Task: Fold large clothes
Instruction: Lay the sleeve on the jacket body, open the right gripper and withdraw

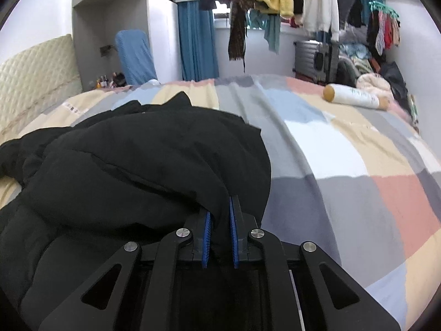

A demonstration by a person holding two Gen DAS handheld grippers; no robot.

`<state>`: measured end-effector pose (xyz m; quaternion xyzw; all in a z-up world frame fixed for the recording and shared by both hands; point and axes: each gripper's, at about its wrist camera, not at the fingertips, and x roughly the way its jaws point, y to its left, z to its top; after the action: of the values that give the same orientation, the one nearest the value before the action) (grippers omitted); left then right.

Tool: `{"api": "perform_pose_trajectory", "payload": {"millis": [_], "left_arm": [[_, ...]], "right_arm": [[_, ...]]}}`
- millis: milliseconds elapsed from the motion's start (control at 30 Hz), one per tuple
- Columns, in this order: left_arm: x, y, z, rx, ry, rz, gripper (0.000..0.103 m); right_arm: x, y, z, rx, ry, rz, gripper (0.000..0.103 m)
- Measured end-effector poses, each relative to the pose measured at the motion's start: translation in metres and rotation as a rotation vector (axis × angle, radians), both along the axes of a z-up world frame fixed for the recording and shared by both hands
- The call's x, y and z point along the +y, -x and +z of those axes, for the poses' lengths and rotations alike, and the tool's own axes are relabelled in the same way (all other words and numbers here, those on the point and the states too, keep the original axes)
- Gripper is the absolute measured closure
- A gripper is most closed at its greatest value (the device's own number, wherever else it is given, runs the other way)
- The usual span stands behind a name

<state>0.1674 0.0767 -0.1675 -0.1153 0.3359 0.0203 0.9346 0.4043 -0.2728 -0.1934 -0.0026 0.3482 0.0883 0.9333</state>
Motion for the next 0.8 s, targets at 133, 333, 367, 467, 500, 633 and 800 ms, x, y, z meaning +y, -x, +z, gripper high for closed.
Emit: {"api": "perform_pose_trajectory", "payload": {"millis": [133,333,367,467,500,633,800], "left_arm": [[-0.001,0.005,0.003,-0.012,0.002,0.0,0.0],[-0.003,0.015,0.011,-0.024,0.015,-0.007,0.0],[-0.004,0.017,0.012,-0.027,0.015,-0.008,0.0],[-0.008,0.024,0.016,-0.042,-0.001,-0.011,0.0],[-0.009,0.026,0.018,-0.048,-0.006,-0.01,0.0],[-0.011,0.034,0.025,-0.073,0.001,-0.013,0.0],[-0.016,0.041,0.033,-0.098,0.006,-0.022,0.0]], "right_arm": [[-0.001,0.01,0.01,0.025,-0.04,-0.007,0.083],[0.015,0.042,0.045,0.002,-0.082,0.077,0.072],[0.021,0.052,0.055,-0.02,-0.088,0.094,0.072],[0.032,0.075,0.075,-0.061,-0.102,0.12,0.072],[0.035,0.085,0.08,-0.069,-0.115,0.131,0.072],[0.042,0.123,0.095,-0.092,-0.138,0.143,0.072],[0.045,0.17,0.105,-0.108,-0.181,0.177,0.072]]}}
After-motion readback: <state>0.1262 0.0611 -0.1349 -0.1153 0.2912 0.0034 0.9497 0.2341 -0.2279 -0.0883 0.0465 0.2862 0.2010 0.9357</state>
